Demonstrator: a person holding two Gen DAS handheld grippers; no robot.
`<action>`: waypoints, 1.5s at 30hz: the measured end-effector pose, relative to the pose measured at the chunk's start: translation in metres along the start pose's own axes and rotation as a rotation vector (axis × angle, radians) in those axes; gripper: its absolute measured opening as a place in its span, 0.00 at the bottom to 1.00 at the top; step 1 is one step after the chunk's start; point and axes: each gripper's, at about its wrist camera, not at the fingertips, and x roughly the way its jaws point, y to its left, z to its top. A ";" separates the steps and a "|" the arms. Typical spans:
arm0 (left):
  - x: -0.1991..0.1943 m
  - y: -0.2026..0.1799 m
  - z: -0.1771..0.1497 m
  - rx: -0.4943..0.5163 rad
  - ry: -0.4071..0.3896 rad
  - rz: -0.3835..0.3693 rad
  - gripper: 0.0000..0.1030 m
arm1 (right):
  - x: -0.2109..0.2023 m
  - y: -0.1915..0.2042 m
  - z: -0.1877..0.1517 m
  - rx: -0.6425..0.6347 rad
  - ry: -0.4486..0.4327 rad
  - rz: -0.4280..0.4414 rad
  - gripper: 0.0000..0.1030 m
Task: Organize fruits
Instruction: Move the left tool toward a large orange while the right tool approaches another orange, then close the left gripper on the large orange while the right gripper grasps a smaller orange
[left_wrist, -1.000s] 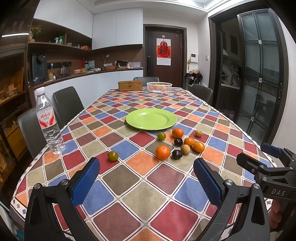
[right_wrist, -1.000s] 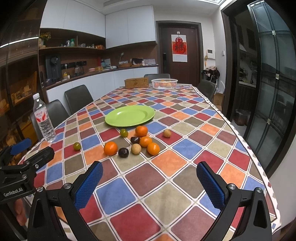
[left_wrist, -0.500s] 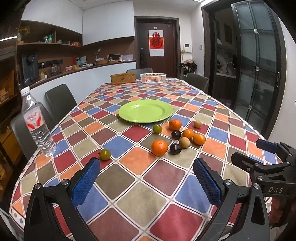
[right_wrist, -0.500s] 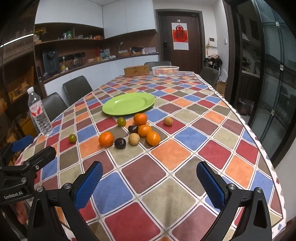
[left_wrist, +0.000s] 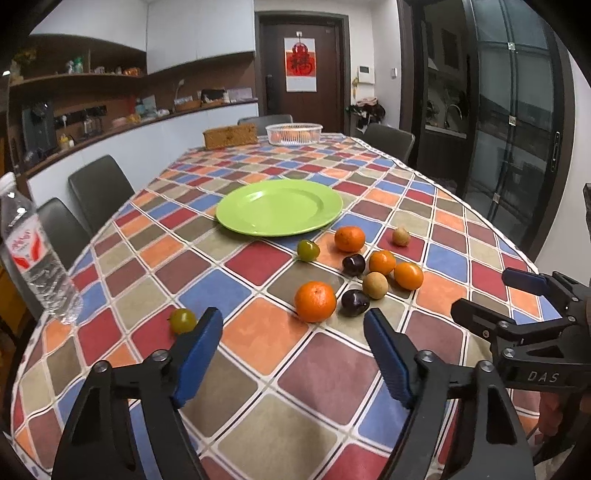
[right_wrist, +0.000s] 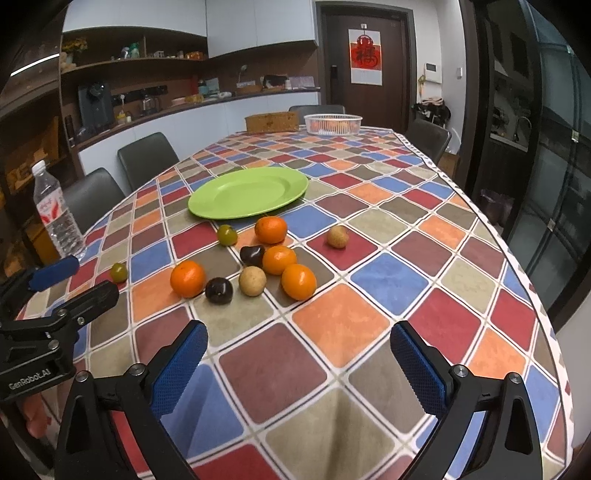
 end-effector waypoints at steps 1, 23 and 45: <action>0.005 0.001 0.002 -0.001 0.012 -0.007 0.71 | 0.003 0.000 0.002 -0.001 0.005 0.000 0.94; 0.076 -0.003 0.016 0.083 0.174 -0.103 0.48 | 0.073 0.001 0.028 -0.111 0.158 0.034 0.59; 0.102 0.000 0.018 0.027 0.234 -0.160 0.39 | 0.102 -0.002 0.033 -0.103 0.214 0.081 0.33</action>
